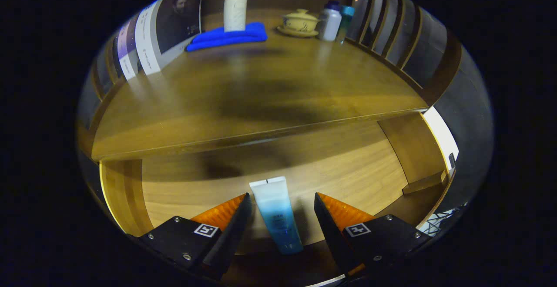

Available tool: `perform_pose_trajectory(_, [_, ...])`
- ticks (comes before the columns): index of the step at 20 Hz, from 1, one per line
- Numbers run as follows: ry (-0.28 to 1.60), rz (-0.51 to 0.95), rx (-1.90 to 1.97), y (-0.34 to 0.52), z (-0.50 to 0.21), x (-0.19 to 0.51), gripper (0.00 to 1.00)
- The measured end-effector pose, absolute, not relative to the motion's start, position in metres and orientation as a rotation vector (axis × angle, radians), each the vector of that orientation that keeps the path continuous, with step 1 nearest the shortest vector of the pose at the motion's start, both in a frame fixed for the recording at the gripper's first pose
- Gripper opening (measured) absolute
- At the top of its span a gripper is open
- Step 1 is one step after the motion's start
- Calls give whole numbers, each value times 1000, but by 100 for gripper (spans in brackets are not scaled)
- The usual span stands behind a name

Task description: Pull open the drawer, take out the items inside it, and place them on the countertop above the cabinet.

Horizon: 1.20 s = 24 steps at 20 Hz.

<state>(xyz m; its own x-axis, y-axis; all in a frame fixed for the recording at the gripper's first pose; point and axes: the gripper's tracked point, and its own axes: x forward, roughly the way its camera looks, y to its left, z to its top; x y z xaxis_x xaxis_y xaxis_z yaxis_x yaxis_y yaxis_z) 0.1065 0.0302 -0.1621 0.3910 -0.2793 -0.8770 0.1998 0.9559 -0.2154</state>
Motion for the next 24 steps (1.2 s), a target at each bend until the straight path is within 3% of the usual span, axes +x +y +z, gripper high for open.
perform_pose_trajectory(8, [1367,-317,-1,43,-191,74,90])
perform_pose_trajectory(16, [1434,-295,138,50,-193,70,86])
perform_pose_trajectory(17, [1430,-303,143,52,-190,70,79])
perform_pose_trajectory(19, [1403,-304,129,55,-192,70,53])
perform_pose_trajectory(24, [1257,-307,108,56,-182,85,39])
